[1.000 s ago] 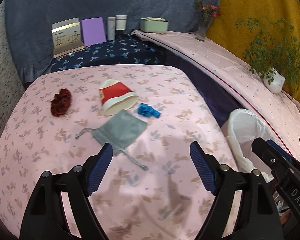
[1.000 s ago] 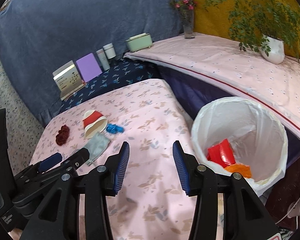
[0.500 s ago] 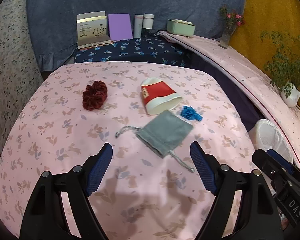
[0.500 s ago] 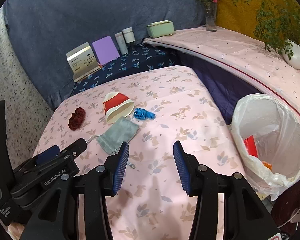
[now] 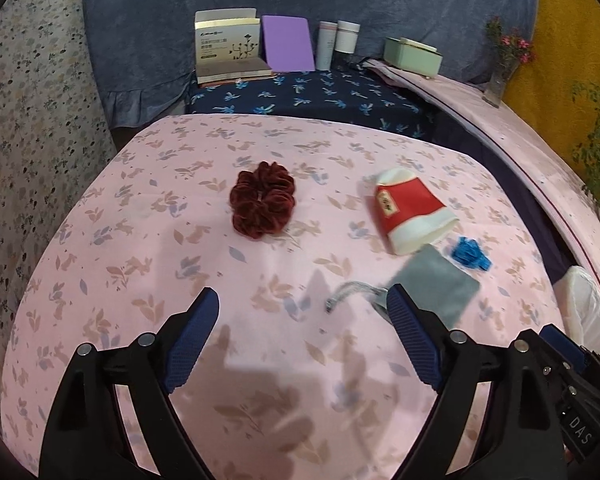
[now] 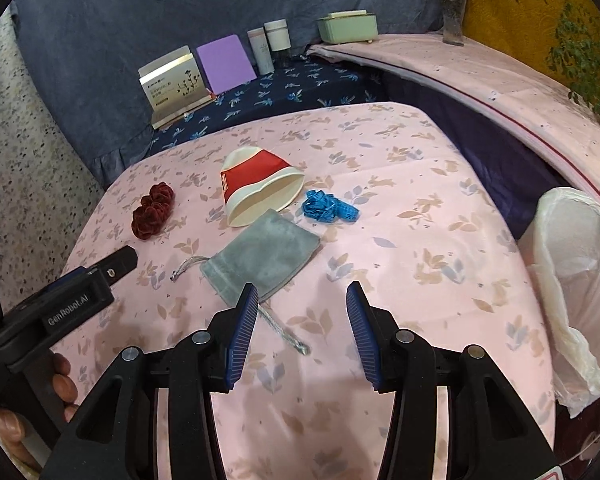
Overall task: Collect trash
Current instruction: 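Withdraw both grippers from the bin toward the remaining trash, then grasp the dark red scrunchie with the left gripper while the right gripper grasps the grey pouch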
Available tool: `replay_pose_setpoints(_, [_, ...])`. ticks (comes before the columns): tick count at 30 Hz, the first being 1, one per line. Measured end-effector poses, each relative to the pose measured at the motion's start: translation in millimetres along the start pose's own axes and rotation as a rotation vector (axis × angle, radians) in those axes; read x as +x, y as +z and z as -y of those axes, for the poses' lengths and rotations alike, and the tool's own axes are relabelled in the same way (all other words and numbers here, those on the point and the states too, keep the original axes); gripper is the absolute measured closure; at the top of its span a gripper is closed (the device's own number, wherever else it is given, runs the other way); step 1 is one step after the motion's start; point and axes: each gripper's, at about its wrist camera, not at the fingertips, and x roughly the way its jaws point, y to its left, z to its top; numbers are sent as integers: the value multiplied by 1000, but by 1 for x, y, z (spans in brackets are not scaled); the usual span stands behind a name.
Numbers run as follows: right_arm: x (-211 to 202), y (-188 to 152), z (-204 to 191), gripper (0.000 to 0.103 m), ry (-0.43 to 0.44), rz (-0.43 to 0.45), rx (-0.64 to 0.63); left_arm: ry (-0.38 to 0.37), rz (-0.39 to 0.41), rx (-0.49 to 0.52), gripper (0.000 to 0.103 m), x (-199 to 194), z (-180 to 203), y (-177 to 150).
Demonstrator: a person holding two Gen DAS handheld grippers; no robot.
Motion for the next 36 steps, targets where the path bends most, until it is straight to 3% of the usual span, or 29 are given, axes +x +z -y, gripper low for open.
replay_pose_setpoints(4, [26, 7, -5, 57, 3, -23, 5, 17, -4, -7, 16, 18, -11, 14])
replay_pose_setpoints(15, [88, 23, -2, 57, -12, -80, 49, 63, -54, -23, 15, 89, -29, 53])
replay_pose_setpoints(18, [93, 27, -5, 50, -17, -64, 35, 57, -67, -27, 16, 105, -31, 57])
replay_pose_setpoints(20, [96, 29, -9, 49, -23, -59, 23, 44, -74, -28, 22, 112, -30, 58])
replay_pose_setpoints(22, [98, 29, -12, 49, -25, -54, 11, 18, -97, -22, 44, 118, -27, 57])
replay_pose_setpoints(23, [98, 29, -14, 49, -28, -52, 4, 23, -102, -16, 47, 118, -26, 55])
replay_pose_setpoints(25, [97, 28, -15, 55, -26, -51, -3, 31, -87, -8, 60, 115, -23, 52])
replay_pose_setpoints(30, [91, 20, -17, 92, -3, -69, -23, 5, -87, -20, 72, 101, -19, 47])
replay_pose_setpoints(36, [63, 10, -16, 97, 30, -43, -30, -16, -72, -9, 73, 68, -2, 33])
